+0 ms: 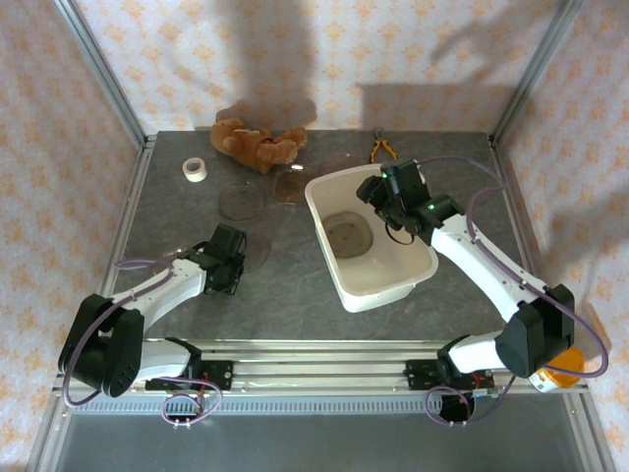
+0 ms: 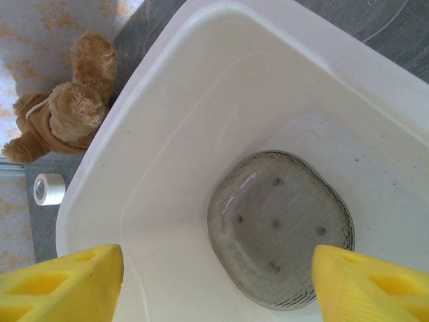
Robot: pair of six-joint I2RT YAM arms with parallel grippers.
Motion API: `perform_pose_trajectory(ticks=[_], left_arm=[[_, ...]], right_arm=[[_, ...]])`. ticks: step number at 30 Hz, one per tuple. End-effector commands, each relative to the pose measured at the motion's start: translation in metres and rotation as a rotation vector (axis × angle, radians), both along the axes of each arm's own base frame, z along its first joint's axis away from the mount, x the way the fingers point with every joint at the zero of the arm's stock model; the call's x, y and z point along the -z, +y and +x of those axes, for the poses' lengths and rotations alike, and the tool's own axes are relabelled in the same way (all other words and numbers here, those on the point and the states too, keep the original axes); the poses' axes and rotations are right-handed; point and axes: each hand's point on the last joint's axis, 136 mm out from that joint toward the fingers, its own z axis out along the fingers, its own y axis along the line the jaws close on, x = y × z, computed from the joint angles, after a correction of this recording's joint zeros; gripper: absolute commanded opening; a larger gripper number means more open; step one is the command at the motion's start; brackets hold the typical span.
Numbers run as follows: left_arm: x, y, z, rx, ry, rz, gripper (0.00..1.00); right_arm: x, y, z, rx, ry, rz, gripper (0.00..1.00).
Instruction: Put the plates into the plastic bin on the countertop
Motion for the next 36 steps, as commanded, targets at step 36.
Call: perform_pose_trajectory(ticks=[36], left_arm=[[-0.118, -0.001, 0.049, 0.211, -0.336, 0.144, 0.0]], right_arm=[[-0.022, 0.012, 0.014, -0.061, -0.067, 0.009, 0.73]])
